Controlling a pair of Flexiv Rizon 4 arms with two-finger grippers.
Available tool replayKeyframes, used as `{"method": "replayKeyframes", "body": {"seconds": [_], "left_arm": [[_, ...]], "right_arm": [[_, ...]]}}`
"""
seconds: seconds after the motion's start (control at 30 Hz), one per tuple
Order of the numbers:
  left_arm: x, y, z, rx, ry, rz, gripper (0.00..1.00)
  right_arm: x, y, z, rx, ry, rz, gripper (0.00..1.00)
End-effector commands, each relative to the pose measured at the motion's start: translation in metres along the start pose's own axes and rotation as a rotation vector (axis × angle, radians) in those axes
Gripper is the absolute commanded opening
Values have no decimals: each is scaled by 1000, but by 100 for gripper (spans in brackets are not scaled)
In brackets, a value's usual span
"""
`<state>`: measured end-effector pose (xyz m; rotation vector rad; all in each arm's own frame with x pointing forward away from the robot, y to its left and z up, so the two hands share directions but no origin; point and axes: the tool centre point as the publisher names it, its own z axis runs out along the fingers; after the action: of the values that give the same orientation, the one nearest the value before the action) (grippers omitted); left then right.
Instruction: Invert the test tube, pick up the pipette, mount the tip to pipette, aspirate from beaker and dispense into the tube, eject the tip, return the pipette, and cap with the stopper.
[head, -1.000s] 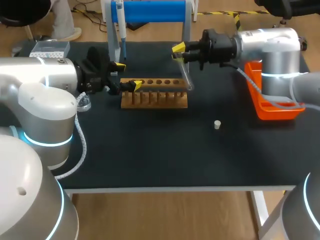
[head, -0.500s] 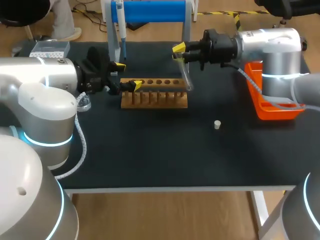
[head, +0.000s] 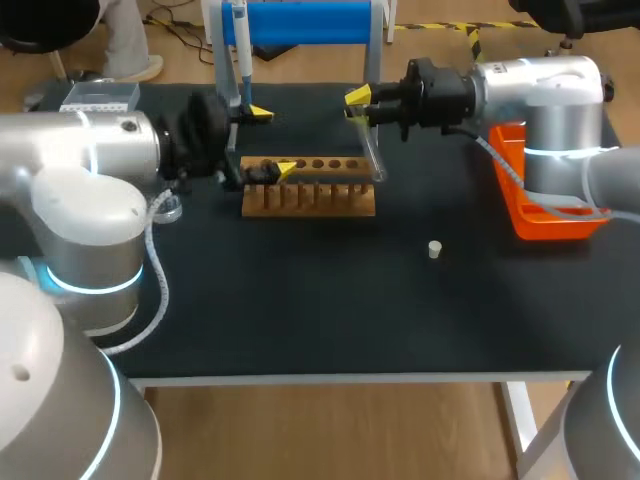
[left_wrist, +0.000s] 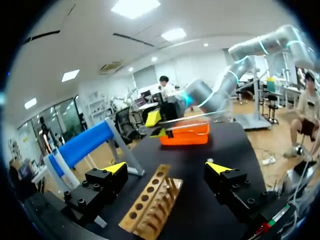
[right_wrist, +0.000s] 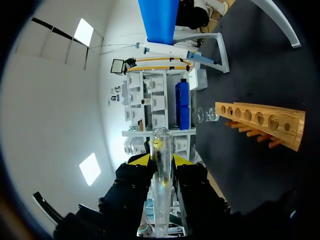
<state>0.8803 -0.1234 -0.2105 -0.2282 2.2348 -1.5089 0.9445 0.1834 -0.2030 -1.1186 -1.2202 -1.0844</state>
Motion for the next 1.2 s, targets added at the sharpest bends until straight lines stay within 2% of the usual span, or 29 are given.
{"method": "replayKeyframes", "body": {"seconds": [0.03,0.17,0.2,0.6,0.67,0.7,0.8,0.87,1.03,1.13,1.2], "left_arm": [[-2,4,-10,319,123,200,100],[2,-5,-12,335,171,308,100],[1,-7,-12,302,153,298,100],[1,-7,-12,302,153,298,100],[8,-15,-13,375,42,422,100],[11,-17,-12,355,-4,459,100],[20,-23,-8,389,-86,601,100],[25,-28,-4,384,-101,715,100],[32,-34,-3,439,-147,908,100],[32,-37,-4,382,-169,982,100],[32,-38,-4,355,-172,969,100]], "right_arm": [[1,0,-1,1,-4,0,0],[1,0,-1,1,-4,0,0],[1,0,-1,1,-4,0,0],[1,0,-1,1,-4,0,0],[1,0,-1,1,-4,0,0],[1,0,-1,1,-4,0,0],[1,0,-1,1,-4,0,0],[1,0,-1,1,-4,0,0],[1,0,-1,1,-4,0,0],[1,0,-1,1,-4,0,0],[1,0,-1,1,-4,0,0]]}}
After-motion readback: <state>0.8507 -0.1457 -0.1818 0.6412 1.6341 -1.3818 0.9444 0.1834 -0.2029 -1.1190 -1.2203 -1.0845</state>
